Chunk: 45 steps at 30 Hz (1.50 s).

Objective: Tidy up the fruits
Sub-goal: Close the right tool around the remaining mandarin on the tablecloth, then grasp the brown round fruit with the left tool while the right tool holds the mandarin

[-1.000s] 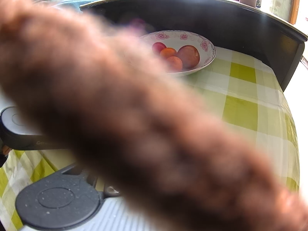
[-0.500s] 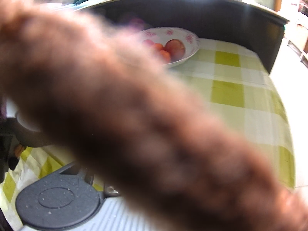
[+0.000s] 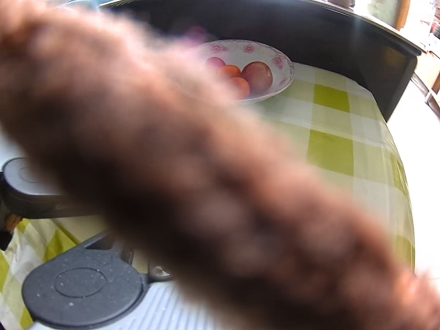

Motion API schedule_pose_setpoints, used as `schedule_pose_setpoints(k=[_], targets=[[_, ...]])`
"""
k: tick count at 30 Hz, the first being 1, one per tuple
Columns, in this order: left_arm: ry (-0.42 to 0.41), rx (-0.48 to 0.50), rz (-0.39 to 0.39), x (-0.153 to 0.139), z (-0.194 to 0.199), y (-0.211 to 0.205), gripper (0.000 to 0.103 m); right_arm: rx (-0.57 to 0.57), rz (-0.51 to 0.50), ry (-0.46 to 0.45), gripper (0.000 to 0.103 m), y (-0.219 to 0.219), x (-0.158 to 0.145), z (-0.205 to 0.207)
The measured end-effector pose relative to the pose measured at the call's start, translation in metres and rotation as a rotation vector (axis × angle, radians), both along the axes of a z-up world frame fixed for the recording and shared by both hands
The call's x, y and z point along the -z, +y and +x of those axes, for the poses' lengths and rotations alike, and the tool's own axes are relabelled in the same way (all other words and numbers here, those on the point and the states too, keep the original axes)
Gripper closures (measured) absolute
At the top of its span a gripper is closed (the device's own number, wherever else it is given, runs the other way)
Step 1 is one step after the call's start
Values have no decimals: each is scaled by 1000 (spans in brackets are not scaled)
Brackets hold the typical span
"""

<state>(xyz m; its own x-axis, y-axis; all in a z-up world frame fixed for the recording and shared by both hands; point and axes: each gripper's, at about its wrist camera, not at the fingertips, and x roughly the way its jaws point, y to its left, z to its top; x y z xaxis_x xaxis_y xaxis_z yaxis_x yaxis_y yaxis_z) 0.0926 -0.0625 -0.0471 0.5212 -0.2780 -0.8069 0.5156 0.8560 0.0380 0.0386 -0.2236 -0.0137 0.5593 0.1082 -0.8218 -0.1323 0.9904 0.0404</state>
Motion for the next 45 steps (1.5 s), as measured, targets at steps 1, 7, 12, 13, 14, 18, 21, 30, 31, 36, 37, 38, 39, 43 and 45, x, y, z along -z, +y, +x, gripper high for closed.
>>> schedule_pose_setpoints(k=[1,7,12,13,14,18,21,30,31,36,37,38,39,43,45], targets=[[2,-3,0,0,0,0,45,1,-4,2,61,-1,1,3],[7,-7,2,-1,1,-1,45,-46,15,7,61,-6,4,13],[13,-5,1,-1,3,-3,51,-90,13,29,64,-2,5,18],[15,-2,0,-2,3,-3,54,-96,2,29,67,-1,5,18],[18,4,1,-2,3,-5,56,-103,-4,31,67,-1,5,18],[39,36,21,-4,4,-10,66,-117,2,47,67,-3,5,21],[50,38,26,-5,5,-13,68,-129,17,64,68,-5,3,26],[24,57,63,-5,1,-19,69,-136,40,58,67,-6,6,29],[20,60,67,-5,0,-19,69,-140,36,54,67,-5,6,28],[48,46,51,-6,5,-16,68,-132,45,60,67,-5,6,32],[51,45,53,-6,6,-16,65,-129,52,62,67,-6,6,33],[51,44,57,-6,7,-16,63,-129,56,64,67,-6,6,34],[54,37,62,-6,9,-16,57,-131,55,66,67,-6,6,35],[76,9,46,-6,14,-11,50,-129,58,67,67,-6,6,35],[65,17,55,-6,12,-13,53,-136,49,65,67,-5,6,34]])
